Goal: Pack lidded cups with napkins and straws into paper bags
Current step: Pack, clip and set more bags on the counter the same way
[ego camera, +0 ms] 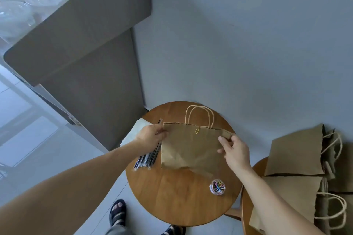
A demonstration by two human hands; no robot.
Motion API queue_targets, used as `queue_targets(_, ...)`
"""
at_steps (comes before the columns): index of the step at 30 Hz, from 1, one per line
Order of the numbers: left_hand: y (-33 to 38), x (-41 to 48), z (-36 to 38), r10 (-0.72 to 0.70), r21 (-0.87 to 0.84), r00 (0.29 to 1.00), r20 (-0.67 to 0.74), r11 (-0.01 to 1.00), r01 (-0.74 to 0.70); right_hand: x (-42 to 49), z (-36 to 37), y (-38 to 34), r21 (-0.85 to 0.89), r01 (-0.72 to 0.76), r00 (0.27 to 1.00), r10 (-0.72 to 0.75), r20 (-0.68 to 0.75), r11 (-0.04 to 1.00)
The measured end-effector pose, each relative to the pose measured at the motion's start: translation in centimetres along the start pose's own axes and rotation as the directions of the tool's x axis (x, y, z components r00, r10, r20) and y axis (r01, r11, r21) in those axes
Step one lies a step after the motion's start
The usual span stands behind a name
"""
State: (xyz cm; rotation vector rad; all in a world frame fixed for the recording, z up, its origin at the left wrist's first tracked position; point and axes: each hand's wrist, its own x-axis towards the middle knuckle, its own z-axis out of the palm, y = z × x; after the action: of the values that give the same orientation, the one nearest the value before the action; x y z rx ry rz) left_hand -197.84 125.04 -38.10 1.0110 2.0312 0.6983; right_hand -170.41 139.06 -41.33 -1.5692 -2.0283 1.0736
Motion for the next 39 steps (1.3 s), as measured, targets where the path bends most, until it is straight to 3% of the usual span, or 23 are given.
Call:
queue_targets(5, 2.9, -2.6, -3.9, 0.084, -0.181, 0.993, -0.084, 0.979, -0.098, -1.2, -1.2, -5.9, 0.112, 0.084, 0.984, -0.065, -0.163, 0.990)
queue_targets(11, 6.5, -6.5, -10.5, 0.173, -0.372, 0.953, -0.248, 0.891, -0.258, -3.7, -3.6, -16.7, 0.162, 0.223, 0.916, -0.150, -0.372, 0.961)
queue_targets(15, 7.9, -9.8, -16.6, 0.267, -0.330, 0.875, -0.405, 0.849, -0.412, -6.3, -5.0, -25.1, 0.144, 0.350, 0.839, -0.241, -0.488, 0.926)
queue_targets(21, 9.7, -15.5, -25.7, 0.303, -0.401, 0.759, -0.576, 0.704, -0.586, -10.5, -5.4, -36.8, 0.174, 0.502, 0.739, -0.315, -0.595, 0.847)
queue_targets(25, 10.1, -19.3, -30.6, 0.289, -0.491, 0.705, -0.648, 0.550, -0.676, -13.3, -5.2, -43.1, 0.200, 0.579, 0.695, -0.351, -0.627, 0.790)
queue_targets(30, 8.9, -23.4, -36.9, 0.270, -0.459, 0.633, -0.725, 0.496, -0.737, -15.8, -3.8, -50.3, 0.256, 0.659, 0.674, -0.405, -0.618, 0.707)
queue_targets(39, 5.4, -25.7, -47.1, 0.147, -0.342, 0.486, -0.861, 0.540, -0.769, -15.7, 2.5, -61.1, 0.314, 0.727, 0.673, -0.543, -0.503, 0.611)
